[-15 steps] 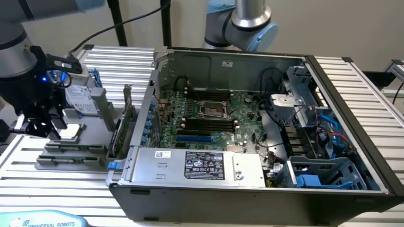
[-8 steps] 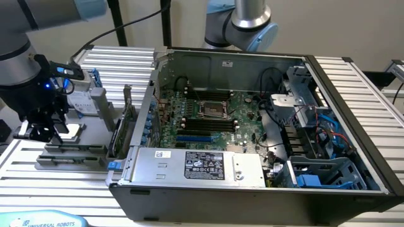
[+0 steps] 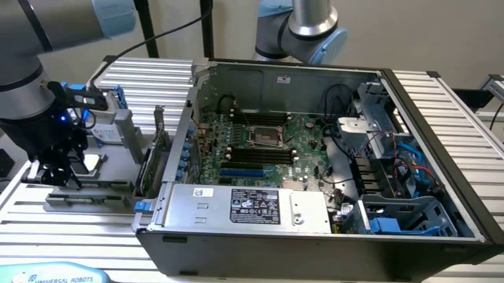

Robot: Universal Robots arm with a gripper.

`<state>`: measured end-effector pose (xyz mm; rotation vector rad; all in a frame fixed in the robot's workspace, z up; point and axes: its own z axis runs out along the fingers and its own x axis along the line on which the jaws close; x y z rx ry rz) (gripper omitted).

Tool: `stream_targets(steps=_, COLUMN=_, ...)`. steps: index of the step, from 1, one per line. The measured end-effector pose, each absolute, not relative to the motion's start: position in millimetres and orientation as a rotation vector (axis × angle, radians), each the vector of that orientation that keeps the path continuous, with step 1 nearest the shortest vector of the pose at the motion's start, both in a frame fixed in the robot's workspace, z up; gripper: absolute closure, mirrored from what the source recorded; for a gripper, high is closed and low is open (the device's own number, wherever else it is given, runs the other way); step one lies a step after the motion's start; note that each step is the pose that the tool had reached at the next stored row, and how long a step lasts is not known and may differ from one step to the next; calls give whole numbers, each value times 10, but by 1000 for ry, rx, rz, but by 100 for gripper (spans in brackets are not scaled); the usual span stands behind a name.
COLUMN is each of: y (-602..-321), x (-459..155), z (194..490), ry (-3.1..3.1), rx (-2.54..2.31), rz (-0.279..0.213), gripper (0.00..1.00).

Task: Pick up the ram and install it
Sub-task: 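Pick up the ram and move it above insertion slot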

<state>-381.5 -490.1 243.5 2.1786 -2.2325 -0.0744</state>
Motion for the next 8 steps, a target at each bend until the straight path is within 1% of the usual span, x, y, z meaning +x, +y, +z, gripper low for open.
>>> stream_targets(steps=8, y=-4940, x=-3788, z=2290, ry=-2232, rx=2179, rz=-74, gripper=64)
